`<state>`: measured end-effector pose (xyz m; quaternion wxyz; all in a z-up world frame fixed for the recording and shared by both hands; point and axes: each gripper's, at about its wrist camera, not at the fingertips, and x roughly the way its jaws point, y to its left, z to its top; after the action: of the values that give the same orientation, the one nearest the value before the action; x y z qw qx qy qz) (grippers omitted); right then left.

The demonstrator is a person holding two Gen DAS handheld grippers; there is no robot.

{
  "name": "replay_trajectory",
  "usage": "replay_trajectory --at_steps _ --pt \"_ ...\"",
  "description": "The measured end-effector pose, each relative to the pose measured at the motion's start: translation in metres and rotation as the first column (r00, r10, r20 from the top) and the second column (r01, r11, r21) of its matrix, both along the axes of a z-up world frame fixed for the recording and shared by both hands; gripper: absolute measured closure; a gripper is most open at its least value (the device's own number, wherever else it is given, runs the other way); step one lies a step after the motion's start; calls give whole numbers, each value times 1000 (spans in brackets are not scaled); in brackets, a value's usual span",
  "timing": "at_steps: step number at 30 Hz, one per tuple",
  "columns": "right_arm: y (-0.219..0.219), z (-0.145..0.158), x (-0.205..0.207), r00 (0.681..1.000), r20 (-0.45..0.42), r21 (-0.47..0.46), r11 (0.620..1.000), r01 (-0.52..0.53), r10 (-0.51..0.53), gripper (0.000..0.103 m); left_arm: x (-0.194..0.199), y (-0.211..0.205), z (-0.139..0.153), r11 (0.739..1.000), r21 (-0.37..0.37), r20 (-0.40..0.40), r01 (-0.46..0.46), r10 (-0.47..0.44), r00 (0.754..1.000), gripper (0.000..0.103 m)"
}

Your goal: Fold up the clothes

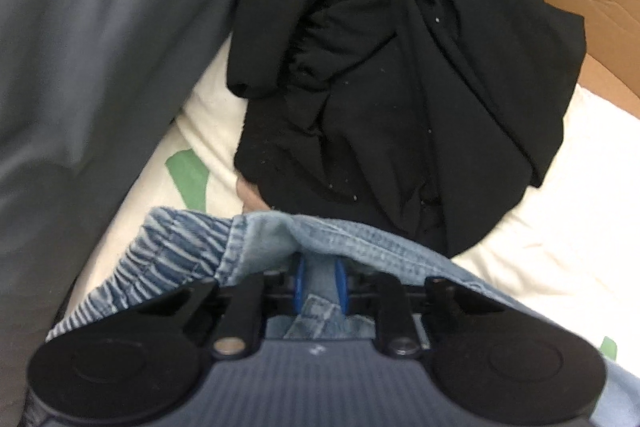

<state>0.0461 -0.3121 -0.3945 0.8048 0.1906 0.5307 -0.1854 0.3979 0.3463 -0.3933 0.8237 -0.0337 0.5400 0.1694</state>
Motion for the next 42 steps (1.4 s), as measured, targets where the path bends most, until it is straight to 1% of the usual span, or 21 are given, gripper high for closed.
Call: replay_trajectory --at_steps 2,4,6,7,10,12,13,16,19,23,28,31,36,37,42 --pt "0 -8 2 999 -34 -3 1000 26 -26 65 3 1 -2 1000 0 1 3 -3 1000 86" --pt "-2 -15 2 998 -30 12 999 53 -53 65 6 0 -3 1000 0 -10 5 -5 1000 87" --pt "-3 -20 3 998 -28 13 998 63 -63 65 10 -1 4 1000 0 -42 13 -13 999 87" --pt "-2 -20 3 998 -28 5 999 54 -54 65 10 -1 10 1000 -4 -50 18 -18 999 87" --pt "-3 -21 2 999 -19 5 999 51 -51 65 4 -2 39 999 -21 -34 41 -41 999 87" --pt "-6 -22 0 998 -8 16 998 67 -67 65 -6 -4 59 997 6 -11 76 -76 997 79" --pt "-7 -23 0 997 -5 18 997 72 -72 65 -11 -3 66 996 16 -9 85 -84 996 73" --pt "-5 -23 2 999 -9 -2 999 52 -52 65 -29 4 85 997 25 -6 79 -79 997 74" --pt "-5 -24 3 999 -4 -5 999 53 -53 65 -45 12 92 999 15 -2 44 -44 999 74" --pt "-5 -23 1 998 7 -6 998 59 -59 65 -55 28 72 999 -34 -21 3 -4 1000 74" --pt "-5 -23 1 999 7 -11 999 44 -44 66 -44 40 50 998 -30 -2 -53 53 999 76" --pt "-6 -24 1 999 10 -13 999 46 -46 66 -29 45 40 998 -12 -20 -66 66 998 76" --pt "-3 -25 2 999 11 -26 998 50 -49 66 -5 48 28 998 22 -42 -57 58 997 76" --pt "-3 -25 2 999 10 -27 998 49 -49 66 0 48 27 998 30 -44 -55 56 997 75" --pt "-2 -26 1 999 16 -30 999 44 -44 66 18 36 14 994 104 -78 -27 35 996 70"
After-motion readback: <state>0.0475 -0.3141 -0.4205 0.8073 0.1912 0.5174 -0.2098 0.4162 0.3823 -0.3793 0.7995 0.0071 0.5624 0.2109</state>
